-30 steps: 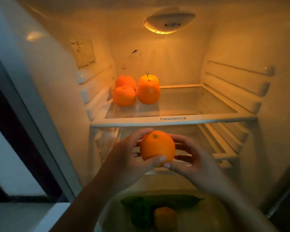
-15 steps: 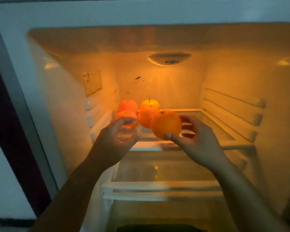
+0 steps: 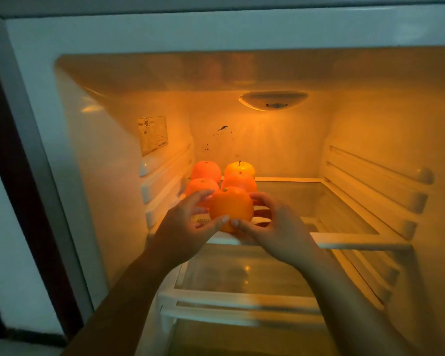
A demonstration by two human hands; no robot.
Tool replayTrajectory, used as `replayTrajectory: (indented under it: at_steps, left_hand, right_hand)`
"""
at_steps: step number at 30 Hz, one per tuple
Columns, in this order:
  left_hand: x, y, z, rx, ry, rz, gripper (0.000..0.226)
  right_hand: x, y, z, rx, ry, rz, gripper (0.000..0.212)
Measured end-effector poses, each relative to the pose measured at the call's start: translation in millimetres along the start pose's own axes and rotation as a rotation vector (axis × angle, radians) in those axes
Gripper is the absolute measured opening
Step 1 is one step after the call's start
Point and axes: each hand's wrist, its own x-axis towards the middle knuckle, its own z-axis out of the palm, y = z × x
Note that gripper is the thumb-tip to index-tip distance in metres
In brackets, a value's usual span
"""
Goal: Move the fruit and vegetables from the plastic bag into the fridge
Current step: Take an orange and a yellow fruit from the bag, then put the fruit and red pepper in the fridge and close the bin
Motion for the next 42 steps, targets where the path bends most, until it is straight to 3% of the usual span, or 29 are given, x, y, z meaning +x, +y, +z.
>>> replayTrajectory:
  at_steps: [8,14,20,28,34,42]
  left_hand:
    - [2.8,-8.2,-10.8,0.077,0.107,-0.052,0.052]
    - [-1.5,-10.9,-22.2,0.123,0.151,-0.117,0.052]
    - [-7.8,-8.4,-24.0,0.167,0.193,-0.081,0.062]
    - [-29.1,5.8,-29.7,0.11,0.199,0.04,0.046]
    - [-66.5,5.2,-14.1,-0.059,-0.041,0.14,0.047]
    - [-136.1,-10.4,33.5,-0.294,-0.456,0.09,0.04]
  right_hand:
    - [15.0,-5.0,14.7,-0.055,-0.06,-0.112,0.056]
    - [19.5,-4.1,19.4,-0.031,-0.065,-0.191,0.033]
    - [16.4,5.3,10.2,-0.059,-0.013,-0.163,0.043]
    - [-41.5,5.6,-12.1,-0.097,0.107,-0.23,0.035]
    - [-137.3,18.9,-9.1,-0.139,0.145,-0.046,0.033]
    - [-264.4,2.7,7.6,-0.268,0.208,0.316,0.031]
